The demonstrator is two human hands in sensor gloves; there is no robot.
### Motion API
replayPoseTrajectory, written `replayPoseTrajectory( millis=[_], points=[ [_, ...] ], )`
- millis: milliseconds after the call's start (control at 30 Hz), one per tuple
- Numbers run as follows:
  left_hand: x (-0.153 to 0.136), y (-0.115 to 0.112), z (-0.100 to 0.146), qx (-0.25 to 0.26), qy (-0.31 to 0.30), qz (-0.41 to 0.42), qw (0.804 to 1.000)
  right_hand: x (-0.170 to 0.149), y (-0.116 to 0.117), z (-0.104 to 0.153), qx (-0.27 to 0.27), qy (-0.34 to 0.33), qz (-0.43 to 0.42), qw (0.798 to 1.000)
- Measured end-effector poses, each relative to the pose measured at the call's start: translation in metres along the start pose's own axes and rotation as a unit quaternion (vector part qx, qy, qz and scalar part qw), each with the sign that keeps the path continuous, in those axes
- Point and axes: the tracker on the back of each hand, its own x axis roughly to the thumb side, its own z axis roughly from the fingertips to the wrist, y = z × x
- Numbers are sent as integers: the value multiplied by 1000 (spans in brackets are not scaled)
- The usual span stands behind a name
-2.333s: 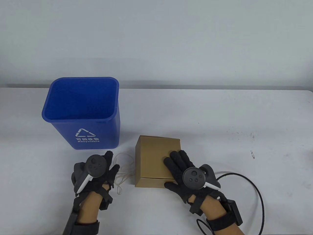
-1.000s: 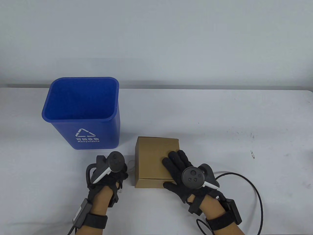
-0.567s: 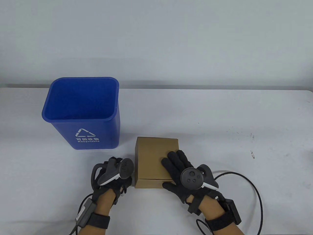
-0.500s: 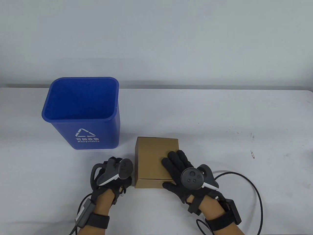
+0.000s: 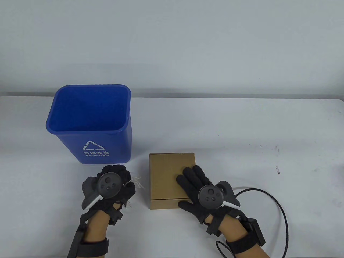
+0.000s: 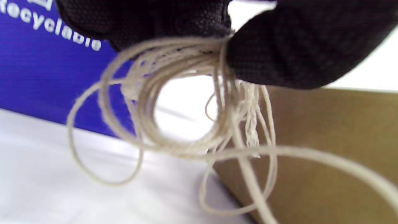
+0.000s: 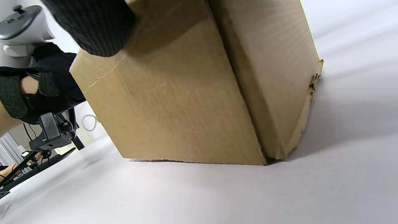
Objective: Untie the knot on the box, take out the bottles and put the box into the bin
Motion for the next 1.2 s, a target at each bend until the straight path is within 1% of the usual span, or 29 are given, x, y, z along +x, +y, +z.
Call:
replayPoseTrajectory(
  millis=[67,333,533,700,800,900,933,1100,1200],
  points=[
    [3,8,5,28,-3,7,1000,0,0,0,0,0,-1,1000],
    [19,28,22,90,-20,7,996,0,0,1,1,0,2,1000],
    [31,32,28,105,-29,-10,994,3,0,0,-10,-6,9,1000],
    [40,44,31,139,-25,-27,990,3,-6,3,-17,-4,-2,1000],
    [44,56,30,145,-21,-38,988,-1,-14,7,-29,1,-13,999],
    [52,75,29,157,-23,-63,985,-5,-21,11,-34,12,-21,999],
    [56,86,28,164,-24,-70,984,-7,-22,12,-33,17,-24,999],
    [70,124,19,184,-23,-108,977,-11,-22,13,-9,45,-34,998],
    [75,141,13,196,-19,-122,973,-9,-21,13,-1,49,-35,998]
  ],
)
